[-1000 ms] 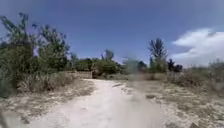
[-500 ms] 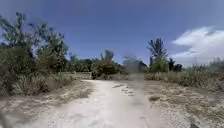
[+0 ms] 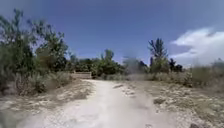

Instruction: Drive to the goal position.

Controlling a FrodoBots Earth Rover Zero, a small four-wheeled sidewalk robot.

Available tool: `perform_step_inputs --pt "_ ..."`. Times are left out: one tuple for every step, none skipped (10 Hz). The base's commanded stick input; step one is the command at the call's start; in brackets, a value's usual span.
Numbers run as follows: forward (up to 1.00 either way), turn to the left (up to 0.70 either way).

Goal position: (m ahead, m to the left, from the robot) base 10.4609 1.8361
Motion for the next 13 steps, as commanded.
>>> perform_step_inputs --pt "0.45 0.02" --pt "0.45 0.02" --pt "0.45 0.02" --pt "0.45 0.02" --pt "0.45 0.03" --pt "0.45 0.18" --pt "0.45 0.27" --pt "0.45 0.12" --pt "0.45 0.05" --pt "0.45 0.02" --pt "0.45 0.02" --pt "0.45 0.02" --pt "0.45 0.02"
